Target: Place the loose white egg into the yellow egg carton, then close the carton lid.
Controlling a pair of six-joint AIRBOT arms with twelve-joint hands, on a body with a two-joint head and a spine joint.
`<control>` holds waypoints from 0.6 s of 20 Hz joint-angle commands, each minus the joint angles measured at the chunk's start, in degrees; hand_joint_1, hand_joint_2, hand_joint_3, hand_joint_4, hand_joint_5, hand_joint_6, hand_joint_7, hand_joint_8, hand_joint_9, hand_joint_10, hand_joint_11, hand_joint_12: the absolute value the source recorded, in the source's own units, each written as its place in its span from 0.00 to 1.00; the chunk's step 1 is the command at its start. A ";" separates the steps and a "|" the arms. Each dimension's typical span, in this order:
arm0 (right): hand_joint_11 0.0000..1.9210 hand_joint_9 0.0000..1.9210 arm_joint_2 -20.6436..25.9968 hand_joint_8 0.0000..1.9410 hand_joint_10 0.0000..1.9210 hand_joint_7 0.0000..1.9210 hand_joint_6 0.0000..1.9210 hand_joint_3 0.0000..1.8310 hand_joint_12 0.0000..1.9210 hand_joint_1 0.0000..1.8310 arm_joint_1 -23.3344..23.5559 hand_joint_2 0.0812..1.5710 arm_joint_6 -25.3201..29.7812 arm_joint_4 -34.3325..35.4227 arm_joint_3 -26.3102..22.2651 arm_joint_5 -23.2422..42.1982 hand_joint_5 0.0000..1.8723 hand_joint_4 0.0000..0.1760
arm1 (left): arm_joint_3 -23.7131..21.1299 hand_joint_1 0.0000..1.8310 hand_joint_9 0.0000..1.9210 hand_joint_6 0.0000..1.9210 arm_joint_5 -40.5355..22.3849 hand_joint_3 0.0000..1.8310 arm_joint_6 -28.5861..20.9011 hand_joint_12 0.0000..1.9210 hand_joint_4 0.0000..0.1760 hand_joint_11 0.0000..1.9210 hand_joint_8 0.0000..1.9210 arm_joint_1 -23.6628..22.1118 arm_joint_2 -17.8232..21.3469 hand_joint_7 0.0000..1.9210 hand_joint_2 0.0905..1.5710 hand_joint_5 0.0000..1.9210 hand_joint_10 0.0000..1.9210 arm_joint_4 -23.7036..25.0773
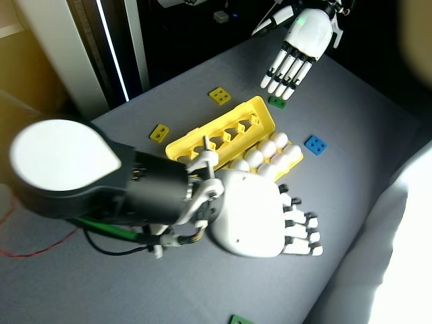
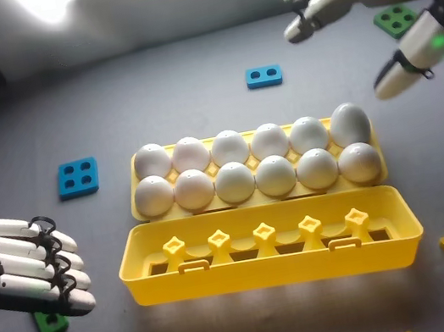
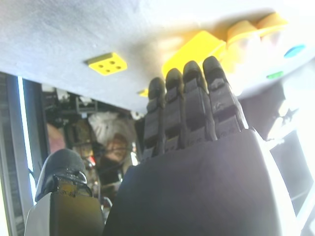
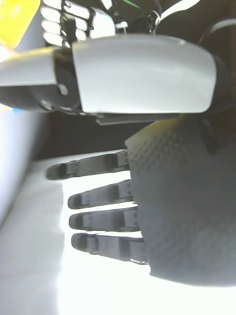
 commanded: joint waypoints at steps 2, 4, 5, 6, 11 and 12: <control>0.00 0.00 3.02 0.00 0.00 0.02 0.00 0.00 0.00 0.44 0.65 0.55 0.34 1.93 -2.73 3.62 0.16 0.42 | 0.42 0.00 0.09 0.00 -1.95 0.00 -0.18 0.15 0.00 0.00 0.00 0.06 0.43 0.13 0.65 0.14 0.00 -3.35; 0.00 0.01 5.34 0.01 0.00 0.03 0.00 0.00 0.00 0.44 0.15 0.54 0.55 1.80 -5.05 3.88 0.17 0.37 | 0.01 0.00 0.09 0.00 -1.13 0.00 -0.18 0.14 0.00 0.00 0.00 0.63 0.46 0.13 0.66 0.13 0.00 -3.39; 0.00 0.00 7.03 0.00 0.00 0.02 0.00 0.00 0.00 0.44 -0.52 0.54 0.91 1.80 -6.30 3.83 0.16 0.39 | -0.47 0.00 0.09 0.00 -0.70 0.00 -0.18 0.13 0.00 0.00 0.00 1.09 0.57 0.12 0.66 0.13 0.00 -3.43; 0.00 0.00 8.66 0.00 0.00 0.02 0.00 0.00 0.00 0.44 -1.09 0.54 0.94 1.80 -7.53 3.39 0.16 0.38 | -1.04 0.00 0.09 0.00 -0.45 0.00 -0.18 0.15 0.00 0.00 0.00 1.52 0.70 0.12 0.66 0.13 0.00 -3.44; 0.00 0.00 15.80 0.00 0.00 0.00 0.00 0.00 0.00 0.40 -3.45 0.55 0.83 1.78 -14.15 1.34 0.12 0.28 | -1.80 0.00 0.10 0.00 1.55 0.00 1.14 0.16 0.00 0.00 0.00 2.35 0.31 0.13 0.66 0.14 0.00 -5.19; 0.00 0.00 16.71 0.00 0.00 0.00 0.00 0.00 0.00 0.41 -4.17 0.55 0.63 1.78 -15.31 0.76 0.12 0.24 | -1.67 0.00 0.10 0.00 1.55 0.00 1.14 0.16 0.00 0.00 0.00 2.55 0.12 0.13 0.66 0.14 0.00 -5.61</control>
